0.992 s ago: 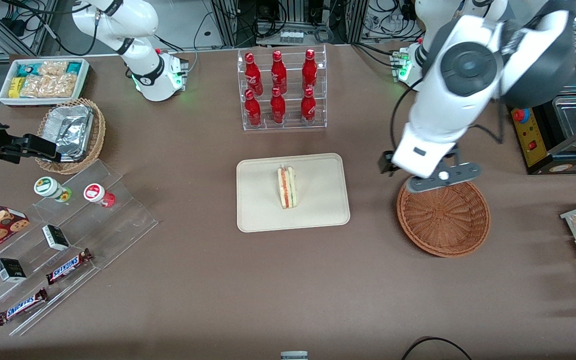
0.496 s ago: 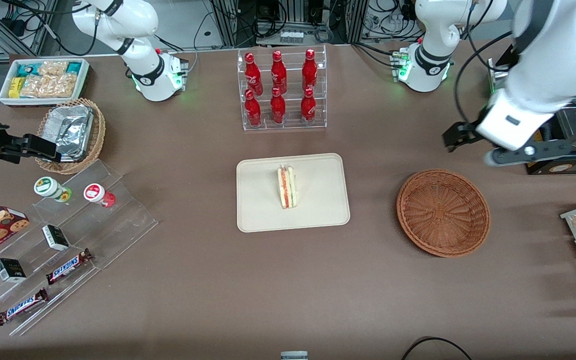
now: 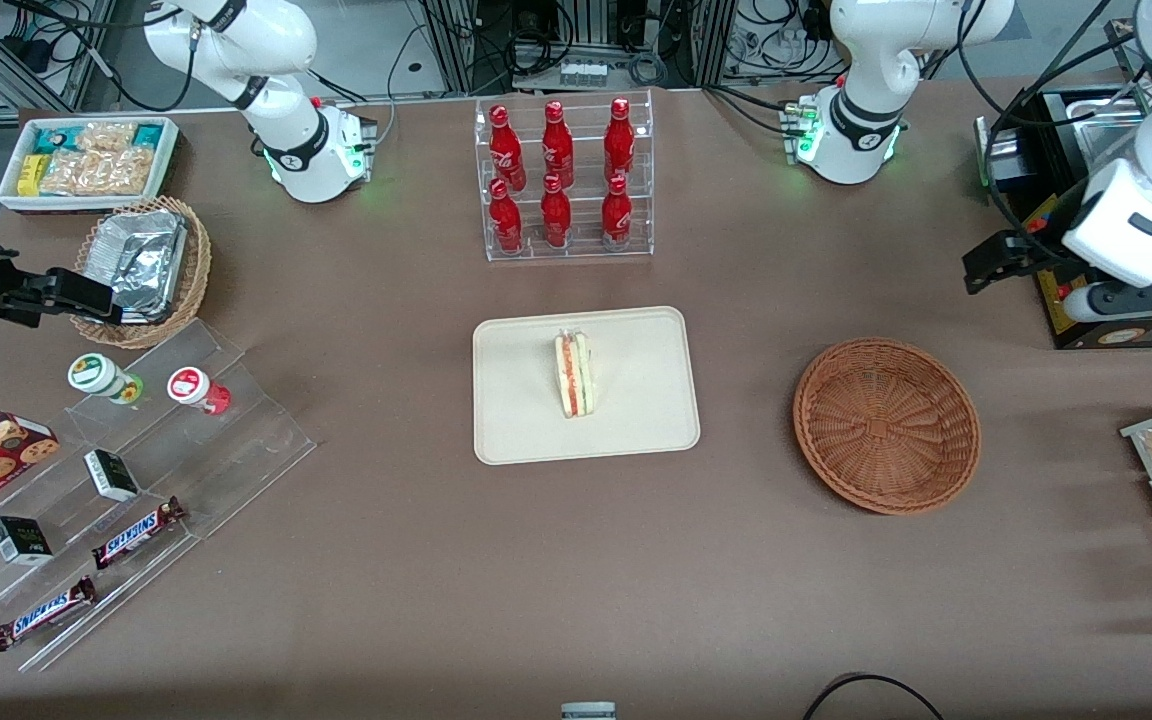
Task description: Place sandwich from basket to tray
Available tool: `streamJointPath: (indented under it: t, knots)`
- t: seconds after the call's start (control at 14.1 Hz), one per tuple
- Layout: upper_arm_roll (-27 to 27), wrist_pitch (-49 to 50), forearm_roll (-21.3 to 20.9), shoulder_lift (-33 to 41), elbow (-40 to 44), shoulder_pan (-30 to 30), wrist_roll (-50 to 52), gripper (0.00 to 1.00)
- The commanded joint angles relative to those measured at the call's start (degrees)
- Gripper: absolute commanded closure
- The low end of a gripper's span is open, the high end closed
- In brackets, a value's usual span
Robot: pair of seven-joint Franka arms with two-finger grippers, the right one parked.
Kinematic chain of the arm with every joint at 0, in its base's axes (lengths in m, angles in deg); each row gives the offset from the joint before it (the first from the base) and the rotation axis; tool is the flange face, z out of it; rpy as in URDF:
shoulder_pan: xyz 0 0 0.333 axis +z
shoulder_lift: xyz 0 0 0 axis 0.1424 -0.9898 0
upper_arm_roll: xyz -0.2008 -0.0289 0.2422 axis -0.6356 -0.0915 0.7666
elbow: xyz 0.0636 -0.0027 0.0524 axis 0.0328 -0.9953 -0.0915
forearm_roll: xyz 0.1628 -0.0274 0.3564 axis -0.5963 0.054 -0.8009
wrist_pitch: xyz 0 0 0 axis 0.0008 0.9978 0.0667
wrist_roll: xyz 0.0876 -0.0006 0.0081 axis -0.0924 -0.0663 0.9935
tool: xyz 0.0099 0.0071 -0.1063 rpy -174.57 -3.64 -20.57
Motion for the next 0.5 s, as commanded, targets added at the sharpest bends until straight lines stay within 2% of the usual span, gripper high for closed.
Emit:
streamJointPath:
  t: [0.0,0.43]
  knots:
    - [0.7,-0.3,1.0,0.4,0.2,0.9,-4.3,0.00]
    - [2.2,-0.6,1.0,-1.4,3.0,1.1,-5.3,0.00]
